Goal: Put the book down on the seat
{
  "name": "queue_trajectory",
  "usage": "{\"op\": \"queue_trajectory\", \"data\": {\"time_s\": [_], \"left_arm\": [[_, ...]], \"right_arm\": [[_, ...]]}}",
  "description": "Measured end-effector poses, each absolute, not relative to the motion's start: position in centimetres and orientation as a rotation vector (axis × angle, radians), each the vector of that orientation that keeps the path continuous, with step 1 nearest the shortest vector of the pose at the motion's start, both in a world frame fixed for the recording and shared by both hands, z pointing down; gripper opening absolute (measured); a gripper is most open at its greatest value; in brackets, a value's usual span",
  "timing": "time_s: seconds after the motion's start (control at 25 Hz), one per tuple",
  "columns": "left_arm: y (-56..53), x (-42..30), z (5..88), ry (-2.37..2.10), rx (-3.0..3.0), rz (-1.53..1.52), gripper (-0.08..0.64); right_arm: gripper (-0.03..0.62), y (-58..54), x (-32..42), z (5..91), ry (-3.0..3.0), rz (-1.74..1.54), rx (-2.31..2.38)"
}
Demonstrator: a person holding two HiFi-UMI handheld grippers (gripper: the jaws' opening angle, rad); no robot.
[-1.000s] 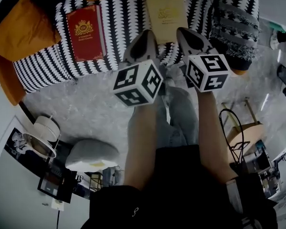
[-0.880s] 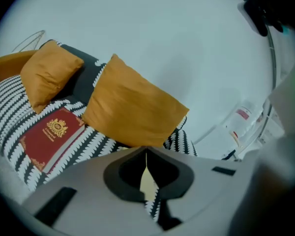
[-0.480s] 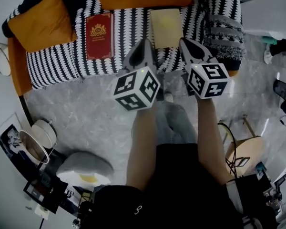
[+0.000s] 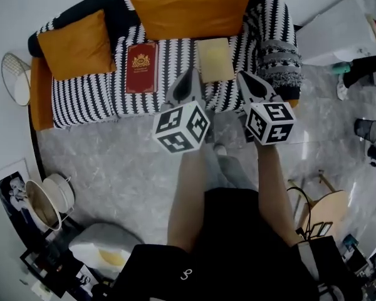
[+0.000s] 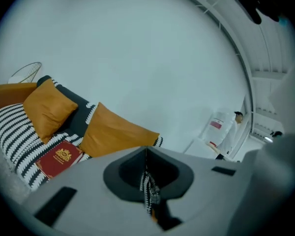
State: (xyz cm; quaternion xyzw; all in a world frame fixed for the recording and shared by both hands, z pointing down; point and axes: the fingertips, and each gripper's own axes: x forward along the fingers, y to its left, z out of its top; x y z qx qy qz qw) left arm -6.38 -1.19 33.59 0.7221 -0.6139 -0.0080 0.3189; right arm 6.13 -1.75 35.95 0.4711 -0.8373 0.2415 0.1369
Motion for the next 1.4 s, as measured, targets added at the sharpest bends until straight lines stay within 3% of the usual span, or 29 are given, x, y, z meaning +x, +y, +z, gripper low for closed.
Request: {"op": "queue_trajectory", "data": {"time_s": [0.64, 1.4], "left_arm": [[1.3, -7.7, 22.3, -1.733, 2.079, -0.141, 0.014], [11.2, -2.6, 2.2, -1.902, 2.475, -0.320, 0.014]], "right_arm": [[0.011, 0.4, 6.9, 23.1, -2.621, 0.415, 1.478], [0.011, 11.0, 8.9, 2.9, -2.855, -0.140, 1.625]]}}
